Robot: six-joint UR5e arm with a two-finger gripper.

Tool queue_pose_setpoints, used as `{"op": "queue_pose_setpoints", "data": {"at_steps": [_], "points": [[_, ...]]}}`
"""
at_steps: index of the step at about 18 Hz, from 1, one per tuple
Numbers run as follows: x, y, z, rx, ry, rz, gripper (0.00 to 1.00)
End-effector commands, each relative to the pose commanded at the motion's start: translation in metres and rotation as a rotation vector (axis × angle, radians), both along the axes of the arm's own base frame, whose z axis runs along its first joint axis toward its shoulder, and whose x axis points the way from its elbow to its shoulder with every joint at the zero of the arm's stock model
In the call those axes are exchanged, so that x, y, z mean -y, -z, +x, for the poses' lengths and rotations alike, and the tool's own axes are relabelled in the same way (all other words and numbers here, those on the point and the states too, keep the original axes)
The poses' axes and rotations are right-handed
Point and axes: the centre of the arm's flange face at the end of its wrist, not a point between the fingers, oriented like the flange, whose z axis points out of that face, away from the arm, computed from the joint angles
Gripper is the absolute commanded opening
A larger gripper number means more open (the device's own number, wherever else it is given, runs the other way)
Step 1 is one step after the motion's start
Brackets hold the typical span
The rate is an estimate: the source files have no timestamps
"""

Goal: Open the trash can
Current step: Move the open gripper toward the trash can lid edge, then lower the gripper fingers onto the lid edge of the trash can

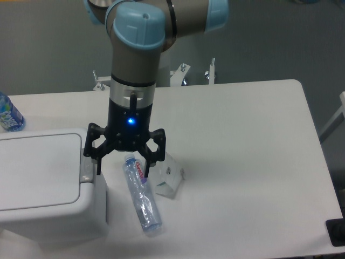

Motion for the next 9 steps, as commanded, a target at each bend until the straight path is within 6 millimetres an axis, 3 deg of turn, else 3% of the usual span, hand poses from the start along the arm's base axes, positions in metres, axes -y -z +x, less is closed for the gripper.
{"op": "queue_pose_setpoints", "data": {"at_steps": [9], "points": [[-0.0058, 0.0057, 0.0076, 0.005, 0.013, -0.008, 1.0]]}}
